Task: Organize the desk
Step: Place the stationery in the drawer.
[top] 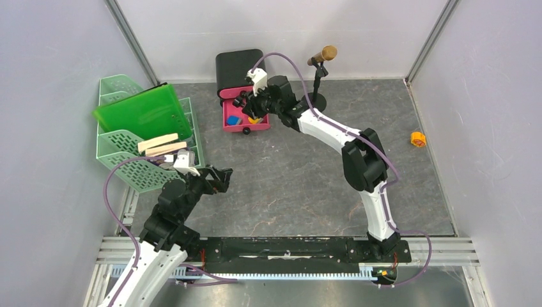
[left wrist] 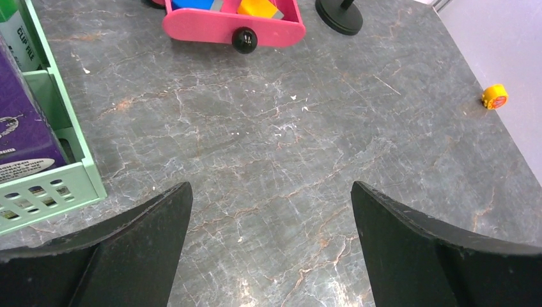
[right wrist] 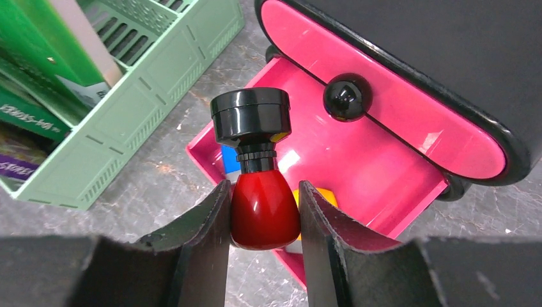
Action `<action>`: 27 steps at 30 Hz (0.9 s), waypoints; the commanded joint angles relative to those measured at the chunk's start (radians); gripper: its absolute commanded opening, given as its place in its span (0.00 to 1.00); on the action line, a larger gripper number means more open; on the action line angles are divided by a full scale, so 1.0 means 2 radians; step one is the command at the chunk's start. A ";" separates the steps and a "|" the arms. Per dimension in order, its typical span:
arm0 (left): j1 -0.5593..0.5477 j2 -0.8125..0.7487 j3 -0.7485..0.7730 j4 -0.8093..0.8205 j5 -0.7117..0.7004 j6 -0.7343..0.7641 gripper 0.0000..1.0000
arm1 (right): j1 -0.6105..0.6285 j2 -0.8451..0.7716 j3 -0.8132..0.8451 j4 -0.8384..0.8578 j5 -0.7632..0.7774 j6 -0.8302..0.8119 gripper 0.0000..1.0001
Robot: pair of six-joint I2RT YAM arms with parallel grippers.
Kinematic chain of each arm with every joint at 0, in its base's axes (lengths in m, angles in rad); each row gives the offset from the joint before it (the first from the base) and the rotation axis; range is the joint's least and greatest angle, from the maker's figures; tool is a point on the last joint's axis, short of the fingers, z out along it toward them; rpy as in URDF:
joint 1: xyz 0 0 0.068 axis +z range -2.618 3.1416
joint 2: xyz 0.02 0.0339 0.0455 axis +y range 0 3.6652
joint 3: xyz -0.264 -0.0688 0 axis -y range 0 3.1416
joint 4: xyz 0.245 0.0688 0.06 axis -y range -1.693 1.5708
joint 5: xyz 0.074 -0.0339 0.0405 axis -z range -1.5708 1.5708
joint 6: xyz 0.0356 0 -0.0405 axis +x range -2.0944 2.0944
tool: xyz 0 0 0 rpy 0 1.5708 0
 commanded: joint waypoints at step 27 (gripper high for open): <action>-0.029 -0.025 0.008 -0.031 -0.111 0.015 1.00 | 0.004 0.070 0.022 0.165 0.094 -0.023 0.82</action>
